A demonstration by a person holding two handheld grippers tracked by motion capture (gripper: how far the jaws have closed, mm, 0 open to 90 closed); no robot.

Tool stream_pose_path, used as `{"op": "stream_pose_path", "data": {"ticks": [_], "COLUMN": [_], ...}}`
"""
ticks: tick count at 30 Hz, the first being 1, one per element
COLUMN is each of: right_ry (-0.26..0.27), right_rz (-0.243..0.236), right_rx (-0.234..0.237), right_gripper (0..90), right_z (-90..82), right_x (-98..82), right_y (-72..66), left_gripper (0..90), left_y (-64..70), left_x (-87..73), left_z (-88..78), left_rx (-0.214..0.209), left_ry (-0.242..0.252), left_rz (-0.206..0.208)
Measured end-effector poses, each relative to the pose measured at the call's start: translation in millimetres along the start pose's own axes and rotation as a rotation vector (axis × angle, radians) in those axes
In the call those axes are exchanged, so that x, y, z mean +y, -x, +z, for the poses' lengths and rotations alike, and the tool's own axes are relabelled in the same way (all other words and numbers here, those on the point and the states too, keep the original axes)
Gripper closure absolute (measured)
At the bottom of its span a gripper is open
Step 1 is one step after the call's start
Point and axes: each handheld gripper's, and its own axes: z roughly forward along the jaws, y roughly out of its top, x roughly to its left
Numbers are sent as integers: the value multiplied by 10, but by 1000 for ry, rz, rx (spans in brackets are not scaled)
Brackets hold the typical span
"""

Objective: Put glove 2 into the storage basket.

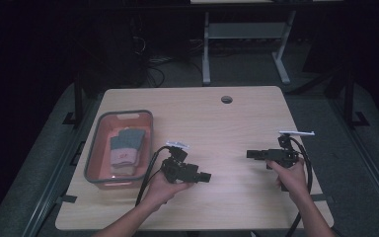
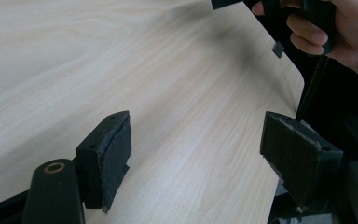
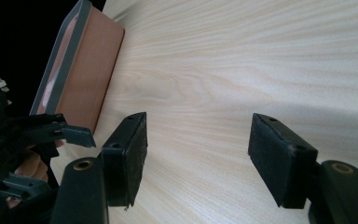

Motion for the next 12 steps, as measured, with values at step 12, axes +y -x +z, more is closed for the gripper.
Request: {"op": "stream_pose_path", "data": {"ticks": [12], "right_ry": [-18], "right_rz": [-17], "right_rx": [5], "right_gripper": [346], "right_z": [54], "right_x": [-175], "right_y": [48], "left_gripper": [242], "left_y": [21], "left_x": [-184], "left_z": [50], "left_rx": [-6], "left_ry": [3], "left_rz": [40]}}
